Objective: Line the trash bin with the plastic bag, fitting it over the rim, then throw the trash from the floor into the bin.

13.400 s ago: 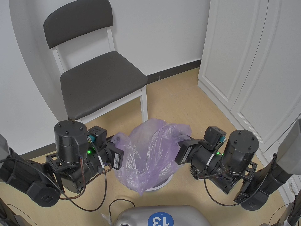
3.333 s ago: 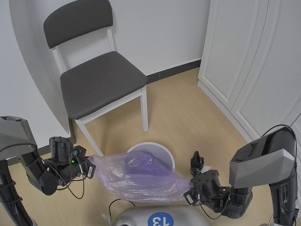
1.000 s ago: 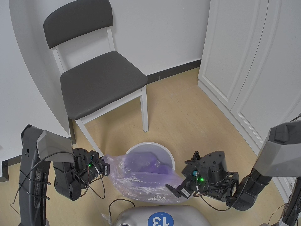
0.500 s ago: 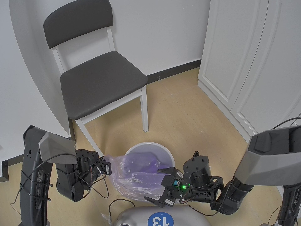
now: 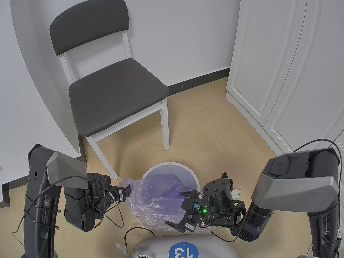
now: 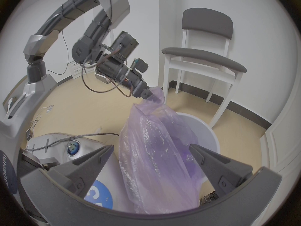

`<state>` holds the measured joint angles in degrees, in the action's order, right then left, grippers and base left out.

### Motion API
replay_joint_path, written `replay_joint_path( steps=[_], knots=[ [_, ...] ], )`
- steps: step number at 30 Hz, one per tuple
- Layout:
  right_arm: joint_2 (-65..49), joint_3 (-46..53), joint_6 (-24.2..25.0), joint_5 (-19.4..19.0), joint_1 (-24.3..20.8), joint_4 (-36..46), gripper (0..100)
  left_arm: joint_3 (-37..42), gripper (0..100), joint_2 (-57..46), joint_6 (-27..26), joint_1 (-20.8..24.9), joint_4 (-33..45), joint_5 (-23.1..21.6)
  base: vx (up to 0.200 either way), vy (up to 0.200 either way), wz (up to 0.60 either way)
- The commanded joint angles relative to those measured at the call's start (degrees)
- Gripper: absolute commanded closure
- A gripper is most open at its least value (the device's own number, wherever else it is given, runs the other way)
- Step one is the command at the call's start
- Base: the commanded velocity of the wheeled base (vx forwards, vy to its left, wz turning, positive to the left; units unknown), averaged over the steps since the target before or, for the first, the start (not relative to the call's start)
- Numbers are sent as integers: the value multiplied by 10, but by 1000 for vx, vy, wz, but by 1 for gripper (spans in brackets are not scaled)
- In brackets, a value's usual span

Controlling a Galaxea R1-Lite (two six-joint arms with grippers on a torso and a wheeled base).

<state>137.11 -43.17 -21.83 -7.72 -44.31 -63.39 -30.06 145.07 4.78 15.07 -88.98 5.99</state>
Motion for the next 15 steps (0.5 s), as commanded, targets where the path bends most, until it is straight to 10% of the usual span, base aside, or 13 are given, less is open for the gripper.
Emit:
replay_joint_path(
  steps=[1,10,11,15],
  knots=[
    [42,-25,2,-1,15,-1,0,3,0,10,9,0,-10,8,0,0,0],
    [69,-62,19,-4,30,2,0,6,0,14,12,0,-10,11,0,0,0],
    [70,-62,21,-4,30,3,100,6,0,14,12,0,-10,12,0,0,0],
    [73,-64,24,-4,30,3,100,7,0,14,12,0,-10,12,0,0,0]
  ],
)
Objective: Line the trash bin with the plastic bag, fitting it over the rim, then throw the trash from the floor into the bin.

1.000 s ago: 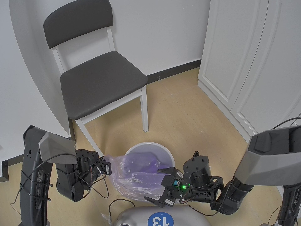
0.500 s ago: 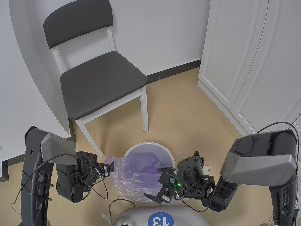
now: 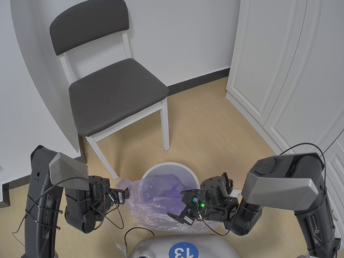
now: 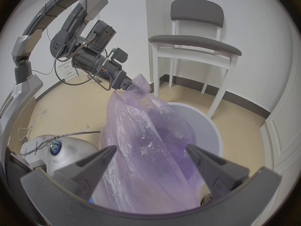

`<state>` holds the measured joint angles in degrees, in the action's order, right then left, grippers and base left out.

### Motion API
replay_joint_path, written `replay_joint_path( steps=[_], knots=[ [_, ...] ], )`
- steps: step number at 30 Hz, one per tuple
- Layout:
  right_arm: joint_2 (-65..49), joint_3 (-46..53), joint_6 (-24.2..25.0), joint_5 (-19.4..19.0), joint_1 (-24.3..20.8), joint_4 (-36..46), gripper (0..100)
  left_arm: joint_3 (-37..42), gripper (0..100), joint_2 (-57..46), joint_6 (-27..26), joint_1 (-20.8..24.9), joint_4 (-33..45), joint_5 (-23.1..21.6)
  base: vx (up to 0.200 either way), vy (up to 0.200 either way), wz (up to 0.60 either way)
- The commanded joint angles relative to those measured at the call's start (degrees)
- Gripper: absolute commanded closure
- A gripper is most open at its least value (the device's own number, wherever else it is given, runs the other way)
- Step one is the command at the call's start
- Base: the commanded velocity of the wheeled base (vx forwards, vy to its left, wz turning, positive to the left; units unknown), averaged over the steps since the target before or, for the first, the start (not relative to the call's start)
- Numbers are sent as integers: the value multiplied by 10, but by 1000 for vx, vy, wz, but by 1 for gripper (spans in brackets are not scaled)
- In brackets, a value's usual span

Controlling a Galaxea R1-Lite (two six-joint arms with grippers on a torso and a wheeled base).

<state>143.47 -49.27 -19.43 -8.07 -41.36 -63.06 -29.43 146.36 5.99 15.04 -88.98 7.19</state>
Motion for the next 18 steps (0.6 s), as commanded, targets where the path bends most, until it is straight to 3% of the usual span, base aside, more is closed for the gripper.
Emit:
replay_joint_path(
  steps=[1,8,18],
  knots=[
    [9,-3,1,0,0,0,100,1,0,2,0,0,-10,0,0,0,0],
    [12,-3,1,0,8,0,100,2,0,3,0,-1,-10,0,0,0,0],
    [26,-77,20,8,67,19,100,2,0,5,10,-4,-10,3,0,0,0]
  ],
)
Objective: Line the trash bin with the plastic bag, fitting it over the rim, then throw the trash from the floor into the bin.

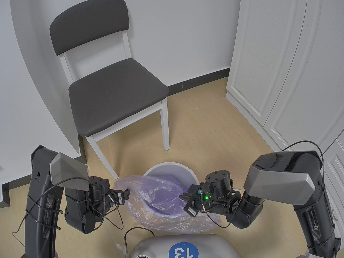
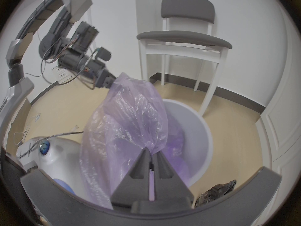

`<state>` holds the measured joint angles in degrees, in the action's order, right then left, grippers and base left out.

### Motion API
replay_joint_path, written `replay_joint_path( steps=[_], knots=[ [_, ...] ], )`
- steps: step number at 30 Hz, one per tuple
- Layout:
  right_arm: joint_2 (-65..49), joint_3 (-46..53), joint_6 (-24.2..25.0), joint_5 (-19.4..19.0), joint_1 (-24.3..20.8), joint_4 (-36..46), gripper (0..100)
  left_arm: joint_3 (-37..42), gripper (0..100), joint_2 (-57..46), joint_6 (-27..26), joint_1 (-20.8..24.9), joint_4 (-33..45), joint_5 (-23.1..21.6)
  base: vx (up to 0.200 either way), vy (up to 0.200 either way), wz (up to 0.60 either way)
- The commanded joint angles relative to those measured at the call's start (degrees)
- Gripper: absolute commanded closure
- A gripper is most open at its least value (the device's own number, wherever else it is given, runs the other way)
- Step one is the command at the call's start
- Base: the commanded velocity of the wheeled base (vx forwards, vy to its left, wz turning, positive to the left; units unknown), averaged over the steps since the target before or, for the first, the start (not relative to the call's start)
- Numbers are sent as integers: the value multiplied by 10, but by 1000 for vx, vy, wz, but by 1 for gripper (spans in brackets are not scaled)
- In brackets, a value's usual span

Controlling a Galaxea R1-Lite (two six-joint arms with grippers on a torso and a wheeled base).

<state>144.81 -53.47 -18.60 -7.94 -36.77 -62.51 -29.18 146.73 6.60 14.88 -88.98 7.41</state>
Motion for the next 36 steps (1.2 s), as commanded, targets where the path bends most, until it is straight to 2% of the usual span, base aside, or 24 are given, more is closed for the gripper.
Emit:
replay_joint_path(
  steps=[1,9,13,23,27,36],
  knots=[
    [14,-47,23,7,27,25,100,0,0,1,3,-2,-10,1,0,0,0],
    [15,-119,83,8,64,80,100,-2,0,0,17,3,-10,7,0,0,0],
    [21,-146,110,27,64,85,100,-16,0,-35,69,37,-10,25,0,0,0],
    [39,-219,170,77,61,116,100,-17,0,-79,70,52,-10,28,0,0,0],
    [43,-240,193,80,64,126,100,-19,0,-78,68,52,-10,34,0,0,0],
    [68,-291,210,97,76,129,100,-24,0,-78,64,53,-10,39,0,0,0]
  ],
)
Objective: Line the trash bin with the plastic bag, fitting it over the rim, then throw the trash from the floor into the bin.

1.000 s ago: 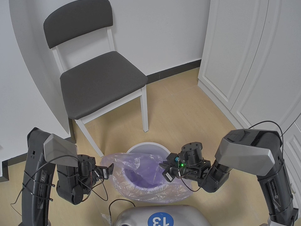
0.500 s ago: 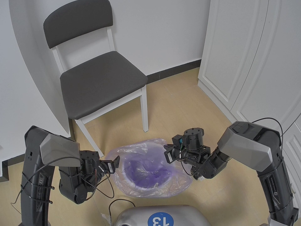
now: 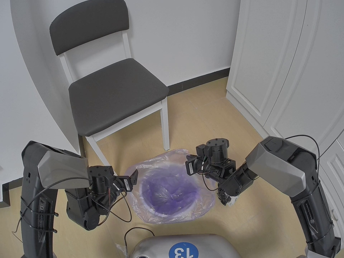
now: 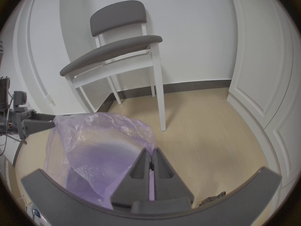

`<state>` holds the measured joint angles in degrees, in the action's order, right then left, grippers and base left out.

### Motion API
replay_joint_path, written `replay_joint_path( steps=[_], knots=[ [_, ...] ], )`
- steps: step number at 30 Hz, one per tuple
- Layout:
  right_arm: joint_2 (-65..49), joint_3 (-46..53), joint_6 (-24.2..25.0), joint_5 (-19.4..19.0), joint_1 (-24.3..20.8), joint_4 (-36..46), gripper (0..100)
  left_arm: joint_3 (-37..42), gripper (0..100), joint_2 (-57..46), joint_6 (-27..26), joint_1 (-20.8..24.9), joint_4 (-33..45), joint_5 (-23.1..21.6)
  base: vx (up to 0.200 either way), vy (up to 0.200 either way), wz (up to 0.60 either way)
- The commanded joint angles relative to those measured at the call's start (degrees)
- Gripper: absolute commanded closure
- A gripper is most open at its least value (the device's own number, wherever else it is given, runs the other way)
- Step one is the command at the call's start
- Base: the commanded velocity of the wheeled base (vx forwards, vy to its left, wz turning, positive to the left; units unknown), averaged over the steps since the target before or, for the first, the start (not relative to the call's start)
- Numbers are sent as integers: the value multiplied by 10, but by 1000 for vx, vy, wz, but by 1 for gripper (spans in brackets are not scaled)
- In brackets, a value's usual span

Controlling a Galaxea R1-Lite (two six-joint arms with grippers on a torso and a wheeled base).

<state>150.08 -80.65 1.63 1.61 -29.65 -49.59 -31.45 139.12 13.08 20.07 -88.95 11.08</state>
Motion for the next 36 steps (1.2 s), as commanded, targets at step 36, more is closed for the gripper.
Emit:
replay_joint_path(
  steps=[36],
  knots=[
    [103,-195,119,37,9,42,100,0,0,-24,-20,-4,-10,21,0,0,0]
  ],
)
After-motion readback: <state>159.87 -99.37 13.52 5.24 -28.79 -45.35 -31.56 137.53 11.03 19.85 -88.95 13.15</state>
